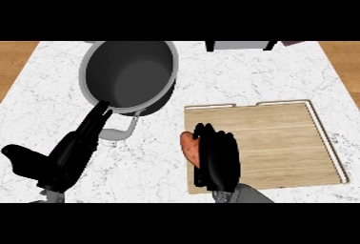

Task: Pick the sweet potato from the tray and place it in the pot

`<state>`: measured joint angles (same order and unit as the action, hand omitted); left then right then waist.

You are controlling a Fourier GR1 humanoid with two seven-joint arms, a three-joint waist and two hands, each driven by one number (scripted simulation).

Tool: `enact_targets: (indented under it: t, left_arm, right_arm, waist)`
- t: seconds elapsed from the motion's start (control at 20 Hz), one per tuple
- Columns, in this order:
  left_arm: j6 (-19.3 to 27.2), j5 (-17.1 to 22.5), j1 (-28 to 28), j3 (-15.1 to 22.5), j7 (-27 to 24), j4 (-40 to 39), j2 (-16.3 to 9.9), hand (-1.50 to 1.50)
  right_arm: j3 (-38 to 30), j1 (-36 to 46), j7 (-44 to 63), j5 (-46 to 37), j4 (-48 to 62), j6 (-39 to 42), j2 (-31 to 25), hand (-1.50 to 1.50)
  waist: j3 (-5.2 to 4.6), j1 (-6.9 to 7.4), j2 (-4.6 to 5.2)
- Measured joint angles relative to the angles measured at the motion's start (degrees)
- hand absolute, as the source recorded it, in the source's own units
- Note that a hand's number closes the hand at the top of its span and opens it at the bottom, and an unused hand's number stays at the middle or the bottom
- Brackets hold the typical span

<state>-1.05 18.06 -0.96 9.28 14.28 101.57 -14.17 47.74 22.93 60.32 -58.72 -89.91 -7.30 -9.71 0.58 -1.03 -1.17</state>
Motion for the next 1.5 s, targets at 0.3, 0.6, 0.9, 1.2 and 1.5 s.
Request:
enact_targets:
  t: [0.3,0.6,0.9,1.2,1.5]
  left_arm:
    - [-0.3,-0.5,0.2,-0.2,0.0,-0.2,0.3,0.0]
    - [-0.4,-0.5,0.7,-0.2,1.6,0.3,0.8,0.0]
    - [-0.4,-1.7,1.6,0.6,1.8,0.0,1.9,0.0]
    - [-1.2,-1.8,2.0,0.4,1.4,-0.5,2.3,0.0]
    - [-2.3,-2.0,2.1,0.7,1.1,-0.6,2.6,0.0]
  right_arm:
    - [-1.2,2.6,1.1,-6.5,-14.0,4.1,0.2,1.5]
    - [-4.5,9.2,0.5,-8.2,-21.0,9.3,5.8,1.5]
    - [-10.8,19.4,0.7,-3.1,-19.0,11.3,8.5,1.5]
    - [-17.6,29.7,0.2,3.5,-9.7,11.2,9.2,1.5]
    - [-22.3,39.0,-3.0,8.9,4.9,7.5,9.5,1.5]
  waist:
    - [0.07,-0.12,-0.01]
    - [-0.03,0.77,0.31]
    - [-0.02,1.59,0.48]
    - [-0.04,2.29,0.72]
    - [-0.08,3.07,1.03]
